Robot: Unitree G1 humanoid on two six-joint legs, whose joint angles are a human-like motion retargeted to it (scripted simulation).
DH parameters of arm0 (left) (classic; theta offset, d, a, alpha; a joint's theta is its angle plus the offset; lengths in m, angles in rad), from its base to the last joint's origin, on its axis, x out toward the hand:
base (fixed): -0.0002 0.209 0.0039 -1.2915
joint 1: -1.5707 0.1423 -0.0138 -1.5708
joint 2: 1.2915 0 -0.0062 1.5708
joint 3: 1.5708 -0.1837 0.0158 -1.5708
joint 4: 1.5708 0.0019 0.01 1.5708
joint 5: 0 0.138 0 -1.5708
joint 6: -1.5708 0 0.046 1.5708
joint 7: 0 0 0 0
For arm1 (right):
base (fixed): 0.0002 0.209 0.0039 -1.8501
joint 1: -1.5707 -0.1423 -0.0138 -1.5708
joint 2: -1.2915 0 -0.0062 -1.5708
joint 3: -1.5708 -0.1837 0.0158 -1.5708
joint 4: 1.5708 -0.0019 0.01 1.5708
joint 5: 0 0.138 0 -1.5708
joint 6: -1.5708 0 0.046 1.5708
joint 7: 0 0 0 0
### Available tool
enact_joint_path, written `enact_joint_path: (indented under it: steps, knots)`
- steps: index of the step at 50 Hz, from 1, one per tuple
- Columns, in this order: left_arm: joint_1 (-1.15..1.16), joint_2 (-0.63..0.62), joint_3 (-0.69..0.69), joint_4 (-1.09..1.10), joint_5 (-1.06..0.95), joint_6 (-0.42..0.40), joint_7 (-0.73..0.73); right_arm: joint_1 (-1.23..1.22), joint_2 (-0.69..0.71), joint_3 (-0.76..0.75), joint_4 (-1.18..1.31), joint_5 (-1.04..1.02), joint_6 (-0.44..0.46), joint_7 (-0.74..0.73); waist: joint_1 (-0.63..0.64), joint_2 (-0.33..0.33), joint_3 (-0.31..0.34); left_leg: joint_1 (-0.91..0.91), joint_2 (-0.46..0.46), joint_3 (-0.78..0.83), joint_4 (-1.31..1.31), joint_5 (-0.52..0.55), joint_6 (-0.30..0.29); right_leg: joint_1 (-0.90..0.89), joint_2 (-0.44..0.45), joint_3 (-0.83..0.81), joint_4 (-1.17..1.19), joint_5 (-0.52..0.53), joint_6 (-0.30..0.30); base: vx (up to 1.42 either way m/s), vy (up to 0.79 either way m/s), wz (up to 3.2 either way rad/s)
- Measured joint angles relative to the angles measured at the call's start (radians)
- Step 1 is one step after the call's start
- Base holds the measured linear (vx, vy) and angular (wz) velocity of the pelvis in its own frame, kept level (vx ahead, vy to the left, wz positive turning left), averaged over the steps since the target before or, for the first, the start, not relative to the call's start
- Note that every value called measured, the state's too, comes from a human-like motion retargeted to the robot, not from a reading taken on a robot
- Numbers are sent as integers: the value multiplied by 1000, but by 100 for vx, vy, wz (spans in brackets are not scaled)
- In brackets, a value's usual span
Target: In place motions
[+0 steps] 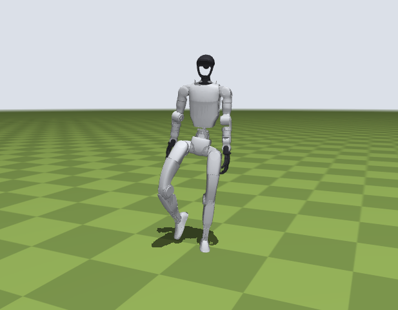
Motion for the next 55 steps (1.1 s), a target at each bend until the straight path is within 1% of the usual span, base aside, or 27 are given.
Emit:
enact_joint_path:
  steps: [2, 3, 4, 6, 8, 10, 12, 13, 15, 18, 22, 25, 27, 28, 30, 32, 35, 37, 38, 40, 43, 46, 47, 49, 50, 52, 55]
  knots:
    - [-105, -14, 45, -68, 48, 3, -33, 36, -20, 6, 41, -13, 21, 39, -97, 1, 61, 22, -25, -29, -2, 0, 34, -94, -117, -4, 201, -29, -29, -15, 58, 127]
    - [-156, -18, 63, -99, 62, -3, -45, 66, -24, 8, 41, -24, 46, 79, -135, 0, 89, 29, -27, -47, 1, 1, 45, -154, -150, 13, 287, -50, -51, -11, 35, 119]
    - [-211, -19, 62, -133, 58, -15, -64, 107, -25, 0, 41, -43, 75, 137, -174, 2, 110, 33, -24, -73, 4, 4, 53, -231, -165, 41, 364, -76, -67, -5, 22, 130]
    - [-302, -14, 37, -202, 20, -41, -109, 190, -27, -26, 41, -73, 122, 255, -240, 11, 135, 32, -9, -124, 11, 9, 62, -384, -162, 99, 465, -130, -96, 4, 7, 124]
    - [-358, -6, 14, -266, -10, -66, -149, 259, -25, -52, 41, -68, 137, 326, -278, 26, 139, 17, 8, -163, 28, 7, 69, -495, -156, 129, 500, -174, -141, 11, 1, 66]
    - [-396, 3, 0, -320, -9, -98, -163, 315, -18, -79, 41, -32, 132, 338, -296, 40, 140, 7, 27, -181, 47, -2, 75, -559, -170, 123, 506, -218, -220, 9, 3, 21]
    - [-412, 22, -19, -349, -4, -124, -150, 343, -12, -97, 41, 9, 133, 318, -301, 40, 147, 10, 34, -184, 60, -10, 78, -576, -178, 117, 493, -244, -275, 0, 0, 0]
    - [-419, 33, -28, -361, -2, -134, -130, 352, -8, -106, 41, 36, 138, 301, -303, 38, 151, 15, 38, -183, 65, -15, 80, -575, -177, 114, 480, -254, -299, 0, -4, -18]
    - [-421, 48, -32, -368, -2, -144, -83, 354, -4, -117, 41, 89, 140, 264, -306, 31, 150, 21, 39, -174, 71, -22, 84, -548, -172, 107, 438, -255, -318, -1, -2, -31]
    - [-392, 54, -37, -350, -5, -154, -80, 326, -1, -121, 41, 121, 111, 260, -301, 20, 130, 22, 34, -156, 71, -25, 83, -475, -152, 96, 364, -231, -288, 0, -2, -35]
    - [-294, 41, -61, -294, 37, -156, -107, 251, 4, -123, 41, 118, 34, 270, -252, 8, 76, 27, 18, -123, 57, -25, 84, -305, -106, 65, 204, -177, -196, 6, -6, -59]
    - [-208, 29, -87, -233, 80, -154, -100, 190, 12, -114, 27, 101, -29, 252, -190, -1, 33, 32, 11, -82, 44, -26, 79, -160, -31, 67, 34, -127, -109, 6, -8, -76]
    - [-152, 25, -100, -188, 109, -142, -99, 157, 19, -94, -7, 96, -46, 228, -154, -5, 2, 29, 8, -53, 37, -28, 74, -55, 18, 70, -114, -96, -62, 6, -9, -74]
    - [-118, 19, -102, -163, 127, -129, -96, 140, 22, -77, -24, 94, -54, 215, -131, -7, -20, 25, 5, -37, 33, -30, 71, 4, 59, 86, -214, -75, -33, 6, -13, -83]
    - [-64, 8, -102, -129, 148, -103, -86, 115, 26, -53, -50, 90, -67, 200, -81, -11, -57, 10, 7, -13, 33, -35, 63, 92, 132, 115, -395, -37, 0, 4, -18, -90]
    - [-20, 3, -94, -117, 155, -86, -86, 103, 29, -39, -65, 85, -75, 191, -34, -19, -88, -9, 9, 9, 39, -40, 53, 153, 163, 112, -533, -2, 0, 6, -26, -87]
    - [29, -3, -57, -86, 170, -50, -105, 71, 22, -30, -77, 77, -76, 185, 31, -89, -113, -17, -63, 36, 50, -56, 46, 242, 120, 101, -669, 0, 0, 7, -24, -42]
    - [58, -3, -26, -59, 163, -29, -89, 57, 16, -29, -78, 85, -79, 172, 53, -112, -130, -19, -115, 27, 22, -50, 58, 332, 112, 113, -864, -111, -2, 6, 9, 20]
    - [67, -4, -18, -49, 160, -25, -81, 56, 13, -29, -77, 89, -81, 167, 56, -123, -129, -8, -139, 22, 14, -52, 63, 360, 84, 86, -887, -156, -7, 9, 0, 30]
    - [88, 4, -2, -33, 158, -20, -67, 51, 11, -27, -73, 98, -85, 159, 68, -137, -131, -3, -159, 14, 3, -53, 57, 388, 76, 79, -949, -259, -50, 9, -24, 19]
    - [126, 24, 27, -32, 188, -20, -55, 36, 10, -13, -52, 118, -90, 153, 87, -138, -144, -14, -153, 11, -2, -61, 38, 392, 85, 54, -1005, -378, -120, 3, -25, -8]
    - [188, 63, 37, -51, 233, -30, -76, 9, 2, 28, -10, 148, -84, 157, 113, -133, -154, -17, -140, 36, 1, -77, 18, 387, 101, 23, -1035, -452, -166, 6, -26, -44]
    - [219, 77, 46, -65, 261, -30, -88, -6, 1, 48, 8, 163, -78, 159, 119, -133, -154, -15, -135, 55, 10, -88, 13, 387, 105, 24, -1041, -466, -174, 9, -22, -47]
    - [291, 96, 87, -95, 337, -21, -101, -46, 7, 103, 39, 205, -71, 164, 116, -136, -140, -14, -115, 99, 57, -124, 9, 386, 107, 67, -1040, -485, -168, 5, -23, -22]
    - [322, 101, 103, -101, 358, -19, -99, -62, 11, 128, 41, 223, -74, 164, 110, -136, -131, -21, -105, 106, 92, -142, 12, 389, 104, 81, -1039, -490, -161, 5, -32, 5]
    - [382, 106, 120, -93, 350, -31, -65, -84, 24, 170, 30, 242, -96, 164, 104, -151, -108, -76, -96, 88, 231, -116, 49, 403, 86, 86, -1042, -498, -151, 4, -33, 2]
    - [472, 117, 152, -62, 339, -37, -17, -144, 60, 213, -21, 291, -100, 180, 141, -205, -57, -255, 0, 120, 619, 32, 131, 412, 40, 127, -1041, -516, -133, -10, -38, -23]
